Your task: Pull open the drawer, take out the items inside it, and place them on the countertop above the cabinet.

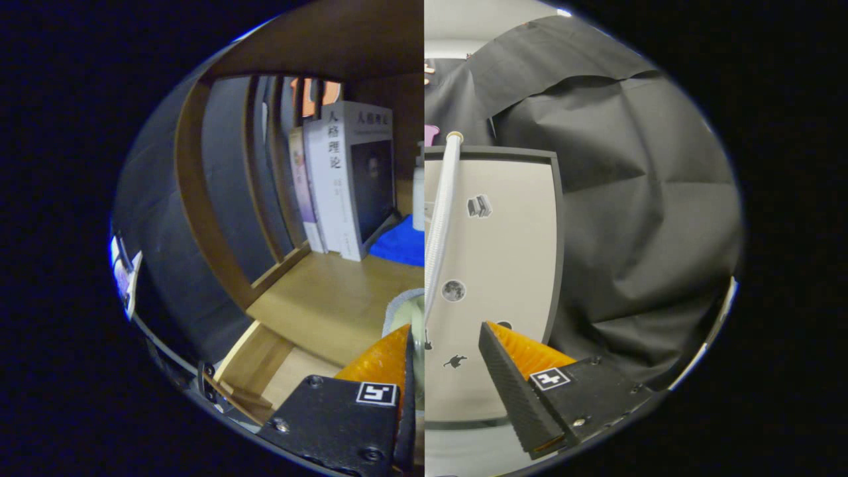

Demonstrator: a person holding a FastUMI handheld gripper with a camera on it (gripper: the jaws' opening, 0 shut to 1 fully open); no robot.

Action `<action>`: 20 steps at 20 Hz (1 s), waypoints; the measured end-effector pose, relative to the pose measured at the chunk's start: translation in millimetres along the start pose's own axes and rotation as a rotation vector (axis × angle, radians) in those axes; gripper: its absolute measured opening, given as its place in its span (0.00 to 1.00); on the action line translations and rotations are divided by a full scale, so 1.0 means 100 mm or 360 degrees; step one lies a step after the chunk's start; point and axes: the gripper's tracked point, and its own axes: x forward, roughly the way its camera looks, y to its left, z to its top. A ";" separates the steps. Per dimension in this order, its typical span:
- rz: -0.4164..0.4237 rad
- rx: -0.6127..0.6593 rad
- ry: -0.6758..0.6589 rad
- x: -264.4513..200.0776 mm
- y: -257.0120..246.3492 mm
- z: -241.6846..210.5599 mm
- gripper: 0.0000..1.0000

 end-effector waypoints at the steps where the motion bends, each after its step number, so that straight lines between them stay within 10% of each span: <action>1: -0.0013 0.0017 -0.0005 0.07 -0.02 0.01 0.60; 11: -0.0082 0.0098 0.0009 0.37 -0.14 0.07 0.61; 20: -0.0028 0.0172 -0.0142 0.35 -0.14 0.06 0.90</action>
